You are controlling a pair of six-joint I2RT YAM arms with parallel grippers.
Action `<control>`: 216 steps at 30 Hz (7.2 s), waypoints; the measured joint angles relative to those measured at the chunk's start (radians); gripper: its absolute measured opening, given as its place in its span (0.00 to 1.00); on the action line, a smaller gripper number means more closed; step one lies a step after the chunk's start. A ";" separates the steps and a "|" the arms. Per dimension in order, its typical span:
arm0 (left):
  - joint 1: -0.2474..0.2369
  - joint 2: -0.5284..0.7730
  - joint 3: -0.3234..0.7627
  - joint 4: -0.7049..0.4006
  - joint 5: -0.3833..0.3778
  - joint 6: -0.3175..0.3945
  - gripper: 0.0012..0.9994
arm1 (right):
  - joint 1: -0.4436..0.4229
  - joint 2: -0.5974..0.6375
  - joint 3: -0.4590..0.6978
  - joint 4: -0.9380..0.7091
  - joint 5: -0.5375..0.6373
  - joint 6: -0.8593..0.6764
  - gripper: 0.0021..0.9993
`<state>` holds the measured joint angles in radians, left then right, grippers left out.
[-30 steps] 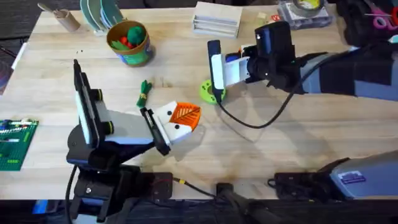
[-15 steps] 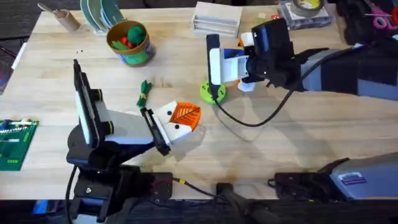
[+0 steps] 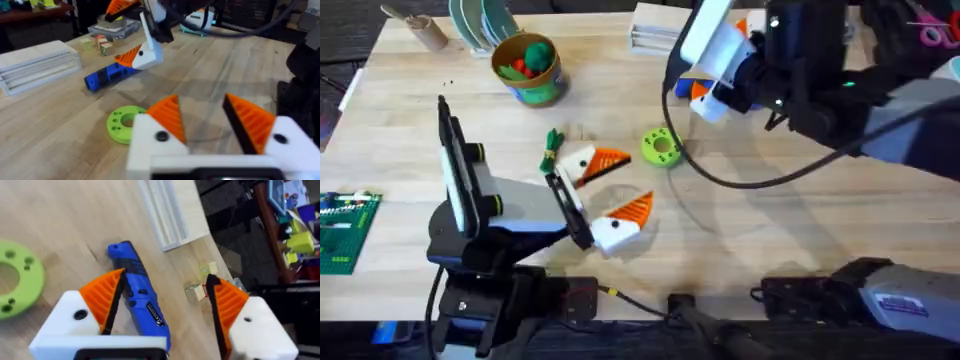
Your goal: Pick up the gripper from the table and insert it into the empty holder that is missing its gripper. Then pick up a screw, insert it into the mounting hole, and use the screwdriver to tighten it. Finally, clean up the table by picking up the vegetable and placing it into the bucket.
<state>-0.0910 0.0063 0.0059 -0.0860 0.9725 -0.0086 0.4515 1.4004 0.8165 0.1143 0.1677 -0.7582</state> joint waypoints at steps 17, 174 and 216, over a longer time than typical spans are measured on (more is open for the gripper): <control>0.000 0.000 0.000 0.000 -0.001 -0.003 0.98 | 0.002 -0.111 0.000 0.005 -0.292 0.651 0.99; 0.162 1.570 1.042 -0.105 -1.096 0.024 0.84 | 0.004 -0.083 0.000 -0.093 -0.368 0.848 0.99; 0.000 0.592 1.042 -0.790 -0.939 0.020 0.99 | 0.003 -0.284 0.161 -0.566 -0.372 0.891 0.99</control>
<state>-0.0914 0.5983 1.0481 -0.8761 0.0337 0.0109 0.4541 1.1165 0.9779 -0.4515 -0.2039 0.1329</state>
